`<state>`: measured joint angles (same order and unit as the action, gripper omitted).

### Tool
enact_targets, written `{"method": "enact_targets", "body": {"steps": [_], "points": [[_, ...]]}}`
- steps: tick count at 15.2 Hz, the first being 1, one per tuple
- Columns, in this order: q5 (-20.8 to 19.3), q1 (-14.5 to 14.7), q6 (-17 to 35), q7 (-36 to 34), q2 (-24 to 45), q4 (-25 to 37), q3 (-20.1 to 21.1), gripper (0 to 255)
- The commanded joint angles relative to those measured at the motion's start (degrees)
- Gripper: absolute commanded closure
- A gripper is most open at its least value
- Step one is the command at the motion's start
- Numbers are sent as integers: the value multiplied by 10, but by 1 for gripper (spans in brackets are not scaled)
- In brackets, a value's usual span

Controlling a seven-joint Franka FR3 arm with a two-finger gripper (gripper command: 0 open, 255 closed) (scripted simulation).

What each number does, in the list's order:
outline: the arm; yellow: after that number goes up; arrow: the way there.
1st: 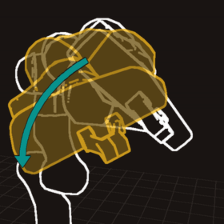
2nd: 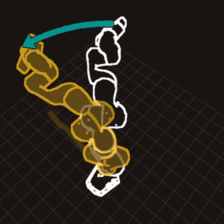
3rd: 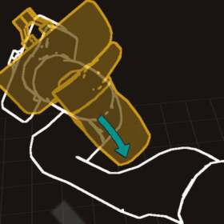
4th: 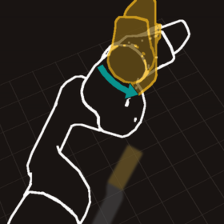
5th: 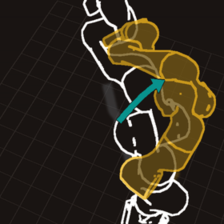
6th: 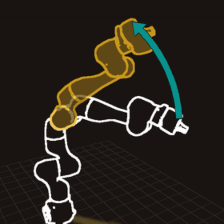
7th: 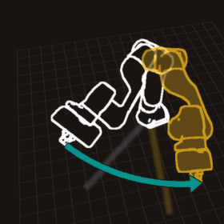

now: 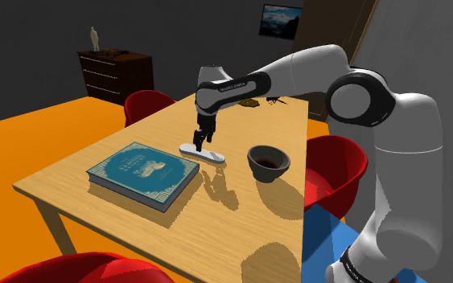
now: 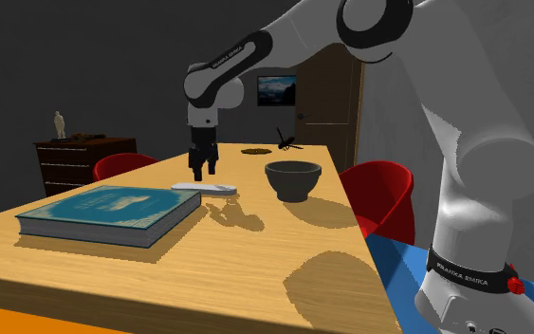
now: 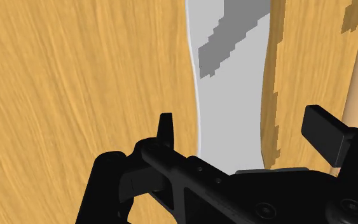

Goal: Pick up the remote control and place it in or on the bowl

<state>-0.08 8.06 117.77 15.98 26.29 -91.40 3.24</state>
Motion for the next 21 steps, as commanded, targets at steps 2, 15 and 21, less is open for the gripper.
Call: {"method": "enact_targets", "body": {"steps": [2,15,21], "points": [[-3,3,11,1,20,11,1,0],[-4,4,39,0,35,-3,1,0],[-4,4,39,0,34,-3,1,255]]}}
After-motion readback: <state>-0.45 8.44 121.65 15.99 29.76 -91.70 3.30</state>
